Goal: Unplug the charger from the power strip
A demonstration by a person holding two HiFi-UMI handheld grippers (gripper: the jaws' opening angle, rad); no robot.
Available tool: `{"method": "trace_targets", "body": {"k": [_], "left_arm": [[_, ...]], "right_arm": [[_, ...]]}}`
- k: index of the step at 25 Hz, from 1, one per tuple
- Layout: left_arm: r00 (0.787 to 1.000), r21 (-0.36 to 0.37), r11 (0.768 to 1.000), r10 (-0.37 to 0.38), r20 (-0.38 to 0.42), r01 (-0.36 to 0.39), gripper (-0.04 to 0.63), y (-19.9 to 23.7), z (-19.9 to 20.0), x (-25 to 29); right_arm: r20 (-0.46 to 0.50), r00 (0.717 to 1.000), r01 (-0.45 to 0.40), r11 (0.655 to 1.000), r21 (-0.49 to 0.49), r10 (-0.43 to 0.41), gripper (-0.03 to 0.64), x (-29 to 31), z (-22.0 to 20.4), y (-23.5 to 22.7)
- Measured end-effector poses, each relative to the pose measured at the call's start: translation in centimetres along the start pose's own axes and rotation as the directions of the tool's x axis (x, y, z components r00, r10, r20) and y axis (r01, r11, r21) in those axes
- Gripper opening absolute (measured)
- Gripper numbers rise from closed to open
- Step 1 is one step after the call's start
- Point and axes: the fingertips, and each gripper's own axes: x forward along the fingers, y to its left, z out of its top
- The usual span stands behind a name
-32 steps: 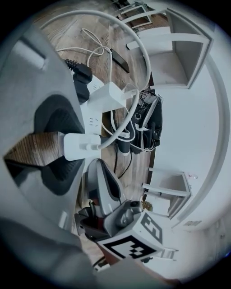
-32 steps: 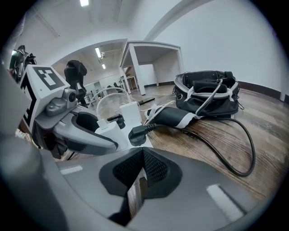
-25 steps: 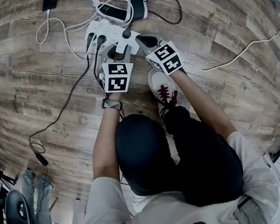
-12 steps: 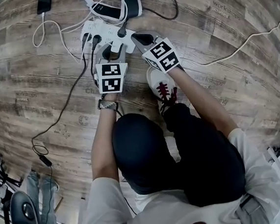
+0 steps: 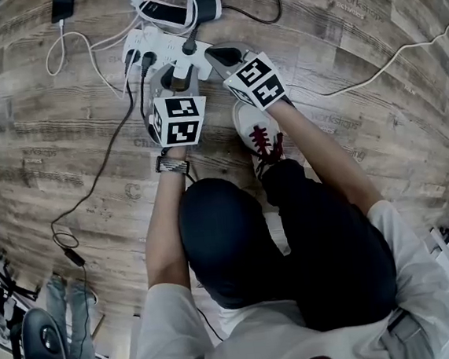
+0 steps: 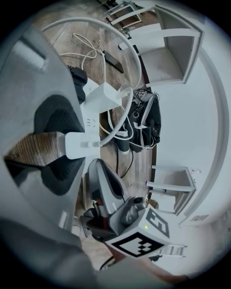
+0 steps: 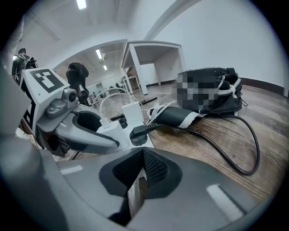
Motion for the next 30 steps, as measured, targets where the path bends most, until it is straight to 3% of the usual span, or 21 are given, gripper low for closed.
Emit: {"method": "trace_targets", "body": {"k": [8,14,21,27,30], "left_arm": [[0.999,-0.147,0.988,-0.035,0.034,0.039,0.14,0.59,-0.14,-0.27],[1.0,0.004,1.0,-0.017,0.017,0.017,0.138,0.01,0.18,-0.32],[0.999,-0.037,0.999,-0.025,0.023,0.026,0.139,0.3,0.06,-0.35],[1.0,0.022,0.999,-0.027,0.013,0.026,0.14,0.01,0.08,-0.34],[0.999,-0.015,0.999,-0.037,0.023,0.037,0.14,0.15,0.04,-0.34]], "right_arm": [[0.002,1.0,-0.004,1.0,0.005,0.004,0.002,-0.03,0.08,0.0],[0.003,1.0,-0.005,1.0,0.003,0.005,0.002,-0.08,0.0,0.02],[0.004,1.0,-0.014,1.0,0.003,0.014,0.002,0.0,-0.08,0.09],[0.014,1.0,-0.023,1.0,0.01,0.023,0.002,-0.02,-0.03,0.09],[0.015,1.0,-0.027,1.0,0.01,0.027,0.002,-0.04,-0.08,0.14]]}}
